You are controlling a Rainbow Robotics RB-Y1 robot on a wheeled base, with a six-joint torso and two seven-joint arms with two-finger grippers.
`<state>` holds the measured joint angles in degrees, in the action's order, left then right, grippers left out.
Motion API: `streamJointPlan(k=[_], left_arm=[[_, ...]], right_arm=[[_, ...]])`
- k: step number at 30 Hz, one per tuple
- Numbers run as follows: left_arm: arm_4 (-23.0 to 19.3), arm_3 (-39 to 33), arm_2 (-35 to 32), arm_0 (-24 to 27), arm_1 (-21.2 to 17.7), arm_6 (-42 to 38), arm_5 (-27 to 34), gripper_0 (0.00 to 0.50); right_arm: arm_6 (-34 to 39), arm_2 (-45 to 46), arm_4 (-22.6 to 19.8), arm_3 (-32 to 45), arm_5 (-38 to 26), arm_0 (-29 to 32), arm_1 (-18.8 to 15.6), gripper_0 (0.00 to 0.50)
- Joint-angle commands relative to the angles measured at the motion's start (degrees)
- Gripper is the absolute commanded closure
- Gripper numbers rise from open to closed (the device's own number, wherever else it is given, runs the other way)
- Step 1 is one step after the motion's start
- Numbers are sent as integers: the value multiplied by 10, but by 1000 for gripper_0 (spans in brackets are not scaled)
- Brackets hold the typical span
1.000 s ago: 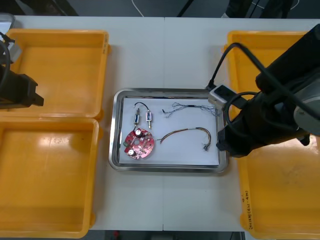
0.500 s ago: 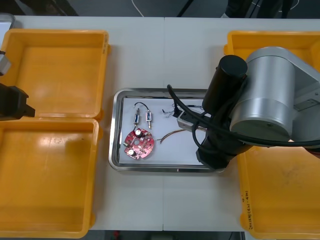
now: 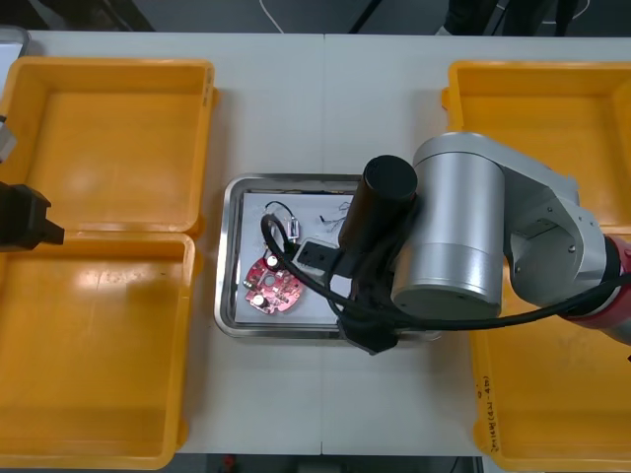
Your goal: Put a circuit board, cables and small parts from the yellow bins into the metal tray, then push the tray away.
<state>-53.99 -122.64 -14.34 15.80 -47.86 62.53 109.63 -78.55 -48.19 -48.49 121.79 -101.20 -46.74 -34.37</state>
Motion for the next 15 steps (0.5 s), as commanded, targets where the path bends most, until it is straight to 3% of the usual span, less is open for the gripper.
streamJointPlan(k=[1,15], left_arm=[[-9,-29,-22,-23,-29,52,4,0],[-16,-35,-29,-32,-33,61,4,0]], right_arm=[[-26,-41,16,5,37,-23,-2,0],[-51,-140,41,-33,125,-66,-2,0]])
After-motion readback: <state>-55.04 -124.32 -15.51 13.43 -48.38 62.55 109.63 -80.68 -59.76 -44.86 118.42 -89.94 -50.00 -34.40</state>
